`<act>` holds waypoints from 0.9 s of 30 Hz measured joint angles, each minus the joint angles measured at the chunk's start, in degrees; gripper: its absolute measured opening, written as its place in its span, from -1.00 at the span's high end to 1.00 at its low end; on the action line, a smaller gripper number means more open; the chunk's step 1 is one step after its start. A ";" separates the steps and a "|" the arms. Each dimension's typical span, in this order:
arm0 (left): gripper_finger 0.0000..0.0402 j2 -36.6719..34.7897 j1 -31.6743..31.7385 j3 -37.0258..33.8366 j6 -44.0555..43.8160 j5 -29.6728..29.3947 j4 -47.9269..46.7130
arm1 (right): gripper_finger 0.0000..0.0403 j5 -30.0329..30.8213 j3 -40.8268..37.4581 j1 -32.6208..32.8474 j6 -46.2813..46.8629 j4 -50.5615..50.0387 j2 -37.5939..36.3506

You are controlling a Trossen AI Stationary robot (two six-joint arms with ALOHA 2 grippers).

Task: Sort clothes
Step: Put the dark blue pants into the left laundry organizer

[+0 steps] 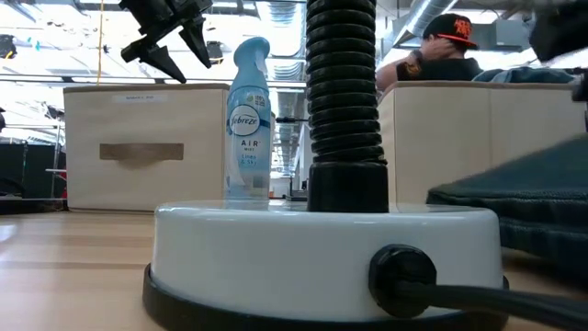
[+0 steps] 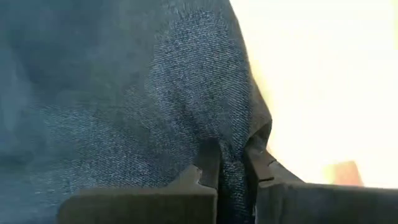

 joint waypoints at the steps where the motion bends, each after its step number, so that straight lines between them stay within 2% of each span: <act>1: -0.46 0.00 0.00 0.00 0.02 0.02 0.00 | 0.84 1.06 1.34 0.00 -0.38 -1.14 -0.02; 10: -0.46 -0.02 0.00 0.00 0.11 0.00 0.00 | 0.84 9.92 12.54 -0.02 -4.08 -8.87 -0.06; 19: -0.46 -0.01 0.00 0.00 0.76 0.25 0.09 | 0.84 14.75 19.83 -0.04 -6.77 -13.26 -0.10; 27: -0.46 0.00 -1.05 0.00 9.74 9.85 8.87 | 0.85 16.27 21.81 -0.04 -10.04 -12.88 -0.13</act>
